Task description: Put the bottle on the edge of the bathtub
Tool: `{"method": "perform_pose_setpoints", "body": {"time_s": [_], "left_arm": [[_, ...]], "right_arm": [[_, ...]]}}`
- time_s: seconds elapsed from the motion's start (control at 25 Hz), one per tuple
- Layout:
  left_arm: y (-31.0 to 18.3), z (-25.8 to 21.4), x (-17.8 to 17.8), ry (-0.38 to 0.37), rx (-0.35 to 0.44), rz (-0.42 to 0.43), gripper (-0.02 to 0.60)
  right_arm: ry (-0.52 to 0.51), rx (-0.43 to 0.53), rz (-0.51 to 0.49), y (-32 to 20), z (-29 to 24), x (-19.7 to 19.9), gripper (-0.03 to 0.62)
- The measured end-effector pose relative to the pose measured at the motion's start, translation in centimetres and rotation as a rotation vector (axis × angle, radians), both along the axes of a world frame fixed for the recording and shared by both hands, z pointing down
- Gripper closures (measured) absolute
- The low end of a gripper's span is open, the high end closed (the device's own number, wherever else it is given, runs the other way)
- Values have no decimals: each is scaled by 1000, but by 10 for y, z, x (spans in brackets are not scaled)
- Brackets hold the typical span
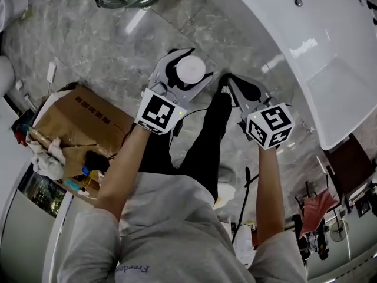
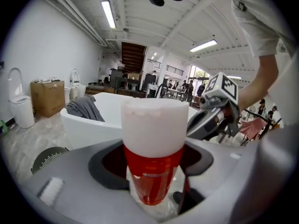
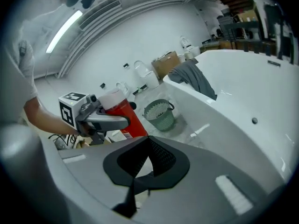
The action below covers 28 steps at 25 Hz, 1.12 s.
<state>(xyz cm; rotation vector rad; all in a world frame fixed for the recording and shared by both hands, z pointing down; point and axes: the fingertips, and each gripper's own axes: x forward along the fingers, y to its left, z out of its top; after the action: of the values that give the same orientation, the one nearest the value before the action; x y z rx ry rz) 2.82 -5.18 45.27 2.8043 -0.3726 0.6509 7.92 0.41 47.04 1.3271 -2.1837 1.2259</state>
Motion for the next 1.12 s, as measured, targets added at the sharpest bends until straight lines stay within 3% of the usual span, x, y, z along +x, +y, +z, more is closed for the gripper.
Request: {"method": "perform_pose_setpoints", "body": {"time_s": [0.16, 0.36, 0.48, 0.6, 0.76, 1.0, 1.12], "left_arm": [[2, 36, 1, -26, 10, 17, 244], [18, 81, 4, -86, -5, 60, 244], [26, 96, 10, -97, 8, 96, 244], [29, 104, 18, -96, 29, 129, 244], [31, 110, 23, -109, 76, 173, 244], [46, 119, 33, -149, 162, 313, 244], [49, 123, 39, -160, 184, 334, 244]], "right_arm": [[65, 44, 6, -14, 6, 3, 592], [16, 109, 49, -35, -8, -8, 579], [-28, 118, 24, -43, -8, -25, 519], [-38, 109, -44, -46, -6, -42, 418], [72, 77, -161, -38, 8, -55, 336], [264, 14, -259, -28, 35, -55, 335], [345, -7, -293, -26, 46, -53, 336]]}}
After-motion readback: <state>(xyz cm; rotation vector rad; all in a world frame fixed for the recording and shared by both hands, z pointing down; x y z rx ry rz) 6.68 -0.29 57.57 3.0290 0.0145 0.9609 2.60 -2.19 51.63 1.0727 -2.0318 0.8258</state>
